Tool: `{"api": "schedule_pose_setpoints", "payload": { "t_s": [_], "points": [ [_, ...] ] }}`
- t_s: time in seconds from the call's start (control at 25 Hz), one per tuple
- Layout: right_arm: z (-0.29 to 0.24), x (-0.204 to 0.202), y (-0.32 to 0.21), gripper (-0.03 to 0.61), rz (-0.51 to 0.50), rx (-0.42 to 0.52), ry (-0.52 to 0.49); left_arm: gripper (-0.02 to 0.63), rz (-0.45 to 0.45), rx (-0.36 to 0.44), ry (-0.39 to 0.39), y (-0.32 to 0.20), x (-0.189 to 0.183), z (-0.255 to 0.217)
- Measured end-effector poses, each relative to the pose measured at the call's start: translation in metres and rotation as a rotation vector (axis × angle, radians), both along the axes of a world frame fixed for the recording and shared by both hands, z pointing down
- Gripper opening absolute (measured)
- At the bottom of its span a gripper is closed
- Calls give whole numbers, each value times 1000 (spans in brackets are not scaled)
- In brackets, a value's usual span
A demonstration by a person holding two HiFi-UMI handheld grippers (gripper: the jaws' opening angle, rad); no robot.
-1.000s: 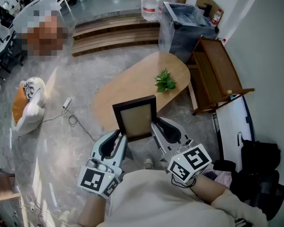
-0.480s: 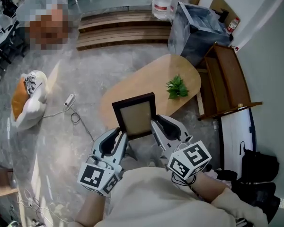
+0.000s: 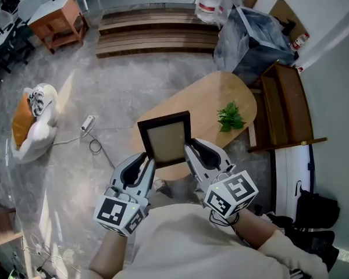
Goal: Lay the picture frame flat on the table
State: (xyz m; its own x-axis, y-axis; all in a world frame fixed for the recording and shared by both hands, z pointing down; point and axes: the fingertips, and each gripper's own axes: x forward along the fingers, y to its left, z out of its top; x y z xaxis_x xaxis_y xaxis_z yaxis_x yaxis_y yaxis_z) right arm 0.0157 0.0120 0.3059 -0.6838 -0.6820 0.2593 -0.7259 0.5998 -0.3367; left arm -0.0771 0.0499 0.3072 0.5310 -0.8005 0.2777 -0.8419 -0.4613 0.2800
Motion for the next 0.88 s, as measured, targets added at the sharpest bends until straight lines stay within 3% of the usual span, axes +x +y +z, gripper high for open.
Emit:
{"api": "schedule_pose_setpoints", "payload": {
  "t_s": [0.4,0.88],
  "points": [
    [4,-74,-57,55,10,-20,-2,72,-5,-16,11,-56,-74,4],
    [30,-72,-91,55,-5,-101,-18,71,-23,-76,18,-90,-73,25]
  ]
}}
